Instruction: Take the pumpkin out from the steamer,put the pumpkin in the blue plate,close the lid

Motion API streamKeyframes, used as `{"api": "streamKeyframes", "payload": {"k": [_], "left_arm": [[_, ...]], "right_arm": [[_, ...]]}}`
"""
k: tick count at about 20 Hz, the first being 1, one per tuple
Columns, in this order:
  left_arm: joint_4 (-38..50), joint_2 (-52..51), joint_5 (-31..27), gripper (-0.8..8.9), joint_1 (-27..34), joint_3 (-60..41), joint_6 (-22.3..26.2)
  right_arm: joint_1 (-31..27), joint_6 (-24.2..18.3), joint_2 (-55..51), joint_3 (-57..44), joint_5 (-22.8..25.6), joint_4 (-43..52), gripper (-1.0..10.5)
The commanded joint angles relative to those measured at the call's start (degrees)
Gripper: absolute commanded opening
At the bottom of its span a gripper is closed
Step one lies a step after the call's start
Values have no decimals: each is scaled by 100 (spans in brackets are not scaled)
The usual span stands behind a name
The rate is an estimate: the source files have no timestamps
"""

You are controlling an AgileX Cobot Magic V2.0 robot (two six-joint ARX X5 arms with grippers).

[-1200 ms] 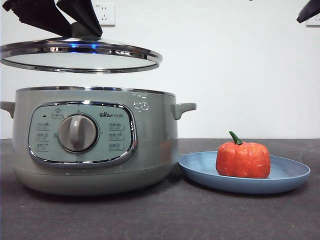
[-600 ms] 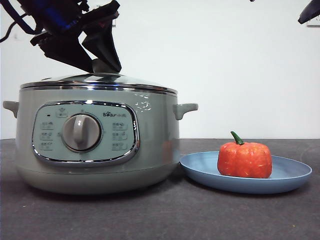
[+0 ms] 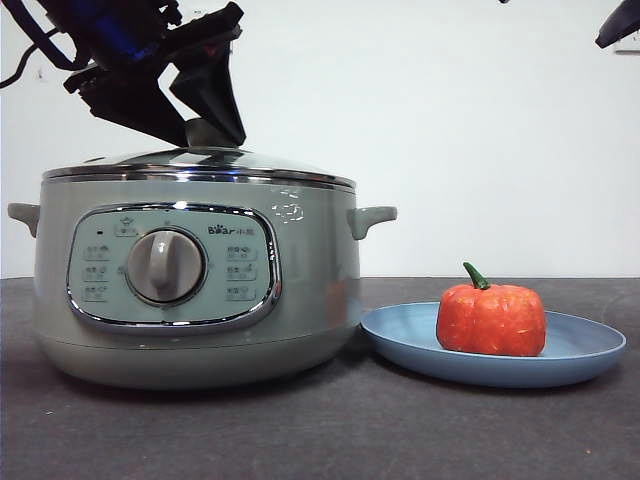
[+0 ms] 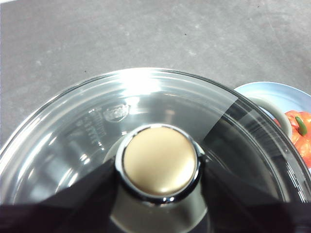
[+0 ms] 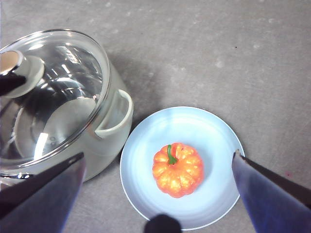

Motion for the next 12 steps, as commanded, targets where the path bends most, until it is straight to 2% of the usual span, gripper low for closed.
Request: {"api": "streamKeyframes", "payload": {"k": [1, 4, 8, 10, 11, 12], "left_arm": [[-33, -216, -153, 323, -35, -7, -13], [-195, -671, -275, 323, -35, -7, -13], [-826, -1471, -282, 314, -35, -7, -13], [-1198, -1893, -267, 306, -39, -7, -13], [-1384, -2120, -267, 230, -42, -7, -13], [-1537, -2297, -269, 96, -39, -7, -13]], "right_arm": [[2, 33, -4, -37, 7, -17, 501], [2, 33, -4, -37, 7, -24, 501], [4, 7, -7, -37, 7, -9, 490], [4, -35, -9, -37, 15, -7, 328], [9, -35, -35, -37, 20, -4, 209], [9, -37, -70, -42, 37, 24, 114]]}}
